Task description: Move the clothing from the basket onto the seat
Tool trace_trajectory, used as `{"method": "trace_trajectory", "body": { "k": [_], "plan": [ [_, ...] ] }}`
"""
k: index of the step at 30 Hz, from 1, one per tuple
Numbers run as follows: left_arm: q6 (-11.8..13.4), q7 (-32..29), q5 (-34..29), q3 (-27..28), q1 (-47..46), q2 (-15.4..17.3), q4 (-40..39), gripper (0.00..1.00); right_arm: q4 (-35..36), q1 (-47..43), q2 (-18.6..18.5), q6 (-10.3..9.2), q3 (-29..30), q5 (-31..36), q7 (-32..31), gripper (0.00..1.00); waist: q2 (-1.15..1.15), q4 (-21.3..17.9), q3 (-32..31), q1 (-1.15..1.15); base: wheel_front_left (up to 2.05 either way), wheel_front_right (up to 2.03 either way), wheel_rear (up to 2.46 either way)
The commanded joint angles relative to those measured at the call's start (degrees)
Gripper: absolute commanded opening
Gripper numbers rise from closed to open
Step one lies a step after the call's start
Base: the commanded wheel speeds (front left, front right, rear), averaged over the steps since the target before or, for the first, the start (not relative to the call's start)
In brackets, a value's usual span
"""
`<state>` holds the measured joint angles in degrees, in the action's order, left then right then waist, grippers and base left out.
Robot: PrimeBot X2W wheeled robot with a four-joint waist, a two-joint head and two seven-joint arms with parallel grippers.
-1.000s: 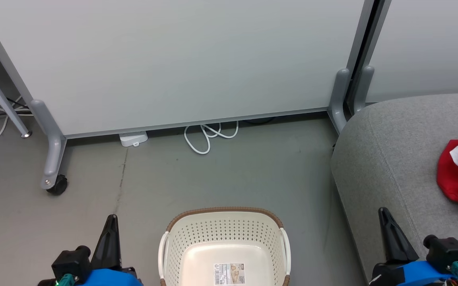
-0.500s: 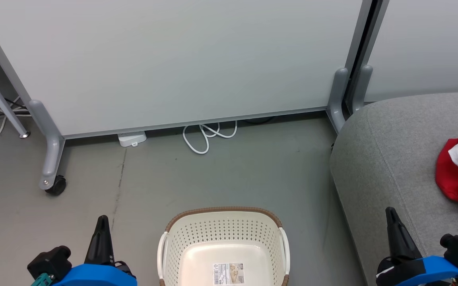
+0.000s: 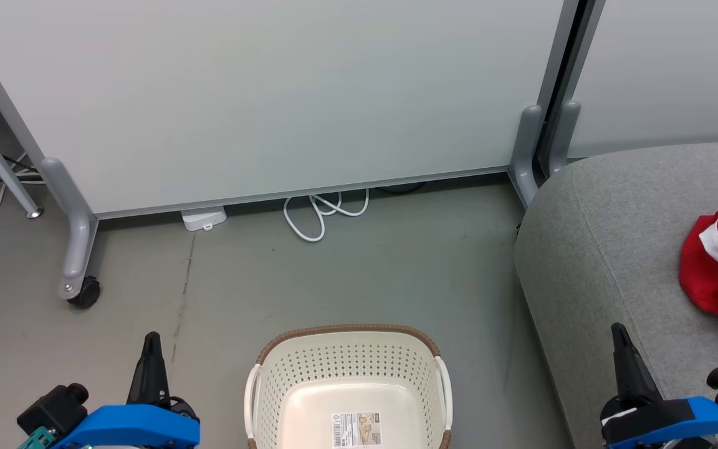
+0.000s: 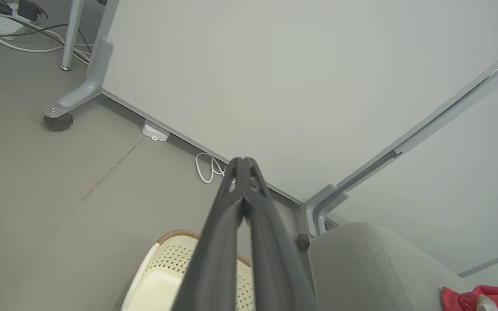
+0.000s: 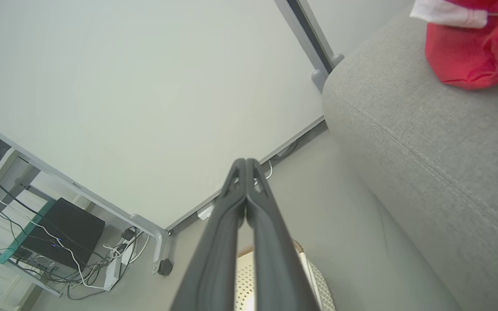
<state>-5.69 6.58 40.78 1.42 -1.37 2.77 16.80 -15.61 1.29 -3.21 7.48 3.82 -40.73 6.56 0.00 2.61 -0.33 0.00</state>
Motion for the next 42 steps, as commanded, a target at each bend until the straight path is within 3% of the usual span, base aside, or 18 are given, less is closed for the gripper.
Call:
{"method": "trace_trajectory", "body": {
  "k": [1, 42],
  "plan": [
    [-0.34, -0.36, 1.5, 0.52, -1.74, 0.11, -0.93, 0.0, 0.95, 1.95, -0.04, 0.01, 0.2, -1.63, -0.4, 0.0, 0.0, -0.02, 0.0, 0.0, 0.0, 0.0, 0.0],
    [-1.23, -7.48, 29.03, 3.09, -3.78, 0.14, -2.06, 0.0, 1.42, 3.85, 0.18, 0.02, 1.64, -29.13, -7.51, 0.0, 0.0, -1.18, 0.23, 0.0, 0.0, 0.0, 0.0]
  ]
}}
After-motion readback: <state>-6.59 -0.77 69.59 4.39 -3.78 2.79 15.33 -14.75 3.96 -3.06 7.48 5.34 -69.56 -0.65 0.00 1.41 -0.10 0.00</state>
